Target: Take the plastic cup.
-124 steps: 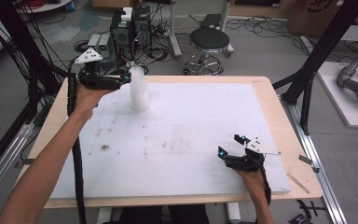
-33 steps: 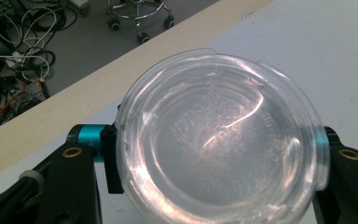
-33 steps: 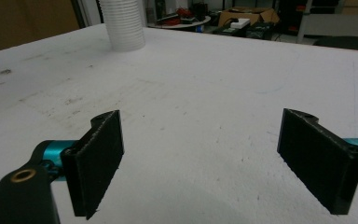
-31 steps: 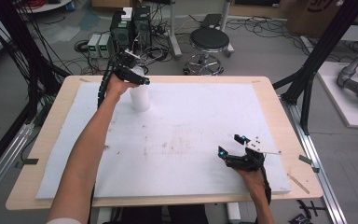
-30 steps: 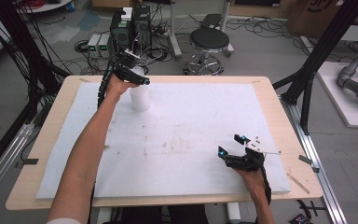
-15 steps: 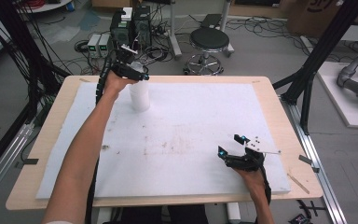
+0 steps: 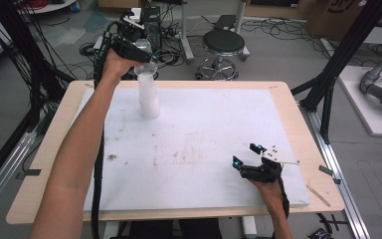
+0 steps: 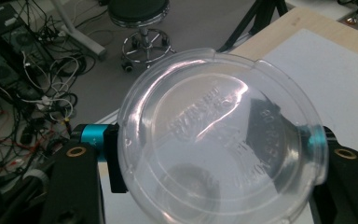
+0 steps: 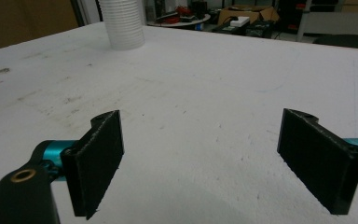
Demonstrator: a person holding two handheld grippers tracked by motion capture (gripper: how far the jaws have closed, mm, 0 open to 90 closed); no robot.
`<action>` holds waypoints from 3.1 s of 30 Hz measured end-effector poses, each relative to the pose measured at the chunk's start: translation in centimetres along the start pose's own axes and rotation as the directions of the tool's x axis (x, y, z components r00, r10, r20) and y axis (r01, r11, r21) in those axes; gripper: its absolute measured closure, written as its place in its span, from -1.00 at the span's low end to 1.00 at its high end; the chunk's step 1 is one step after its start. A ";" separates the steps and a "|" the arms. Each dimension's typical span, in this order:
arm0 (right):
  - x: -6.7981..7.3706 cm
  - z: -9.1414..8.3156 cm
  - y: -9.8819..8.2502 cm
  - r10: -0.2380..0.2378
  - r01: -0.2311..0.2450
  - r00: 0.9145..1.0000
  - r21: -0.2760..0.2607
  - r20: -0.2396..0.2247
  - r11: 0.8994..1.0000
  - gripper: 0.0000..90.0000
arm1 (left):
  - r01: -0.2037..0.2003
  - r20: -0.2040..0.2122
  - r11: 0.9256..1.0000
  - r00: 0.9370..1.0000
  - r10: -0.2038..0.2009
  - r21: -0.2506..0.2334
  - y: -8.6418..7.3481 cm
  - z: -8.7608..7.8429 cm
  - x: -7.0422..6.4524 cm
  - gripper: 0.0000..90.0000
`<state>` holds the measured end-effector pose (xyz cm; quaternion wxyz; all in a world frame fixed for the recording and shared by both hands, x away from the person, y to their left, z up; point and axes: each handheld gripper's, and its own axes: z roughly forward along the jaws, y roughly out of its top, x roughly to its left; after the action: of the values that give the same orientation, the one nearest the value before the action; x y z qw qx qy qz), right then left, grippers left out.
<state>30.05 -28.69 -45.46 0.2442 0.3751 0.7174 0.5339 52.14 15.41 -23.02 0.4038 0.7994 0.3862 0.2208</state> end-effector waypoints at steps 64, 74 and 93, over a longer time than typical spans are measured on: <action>-0.1 0.1 0.1 0.015 -0.015 1.000 0.015 -0.007 1.000 -0.68 | -0.048 0.485 0.886 0.823 0.297 -0.461 -14.0 -7.2 -10.4 -0.14; -0.1 0.1 0.0 0.008 -0.008 1.000 0.017 -0.008 1.000 -0.68 | -0.005 0.521 0.857 0.793 0.317 -0.515 -16.8 -6.2 -12.1 -0.14; 0.1 0.1 0.0 0.000 0.000 1.000 0.010 -0.002 1.000 -0.68 | 0.036 0.542 0.838 0.777 0.319 -0.545 -18.6 -5.3 -12.0 -0.13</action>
<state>30.07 -28.59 -45.45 0.2415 0.3761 0.7203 0.5305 33.23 15.35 -35.64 0.6910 0.7125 0.0944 0.0771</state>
